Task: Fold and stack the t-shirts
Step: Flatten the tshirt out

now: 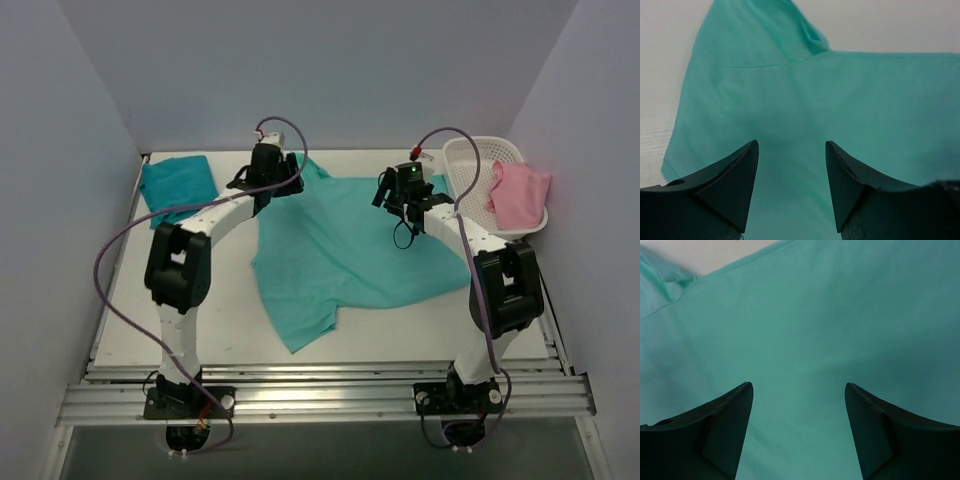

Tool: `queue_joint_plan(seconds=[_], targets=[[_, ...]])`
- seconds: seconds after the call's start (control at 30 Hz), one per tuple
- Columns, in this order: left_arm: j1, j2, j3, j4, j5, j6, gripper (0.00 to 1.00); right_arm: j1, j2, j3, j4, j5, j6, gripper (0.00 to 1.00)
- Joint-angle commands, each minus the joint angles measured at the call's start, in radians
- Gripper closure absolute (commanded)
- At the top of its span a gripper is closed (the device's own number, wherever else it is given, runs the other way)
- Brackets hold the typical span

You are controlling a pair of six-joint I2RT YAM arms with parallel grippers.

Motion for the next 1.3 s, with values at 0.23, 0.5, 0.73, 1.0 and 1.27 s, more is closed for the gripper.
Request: queue_joint_plan(seconds=[0.23, 0.5, 0.73, 1.0, 1.27], targets=[[0.026, 0.304, 0.222, -0.047, 0.093, -0.048, 0.45, 0.053, 0.067, 0.026, 0.020, -0.040, 0.005, 0.78], [0.052, 0.365, 0.243, -0.142, -0.079, 0.012, 0.48, 0.139, -0.005, -0.116, 0.040, 0.049, 0.075, 0.64], [0.170, 0.535, 0.522, -0.306, -0.064, 0.035, 0.47, 0.242, -0.247, -0.270, -0.022, 0.138, 0.092, 0.00], [0.209, 0.576, 0.747, -0.444, -0.063, 0.035, 0.50, 0.322, -0.662, -0.394, -0.366, 0.329, 0.187, 0.00], [0.063, 0.175, 0.287, -0.203, -0.009, -0.006, 0.47, 0.327, -0.892, -0.439, -0.521, 0.391, 0.348, 0.01]])
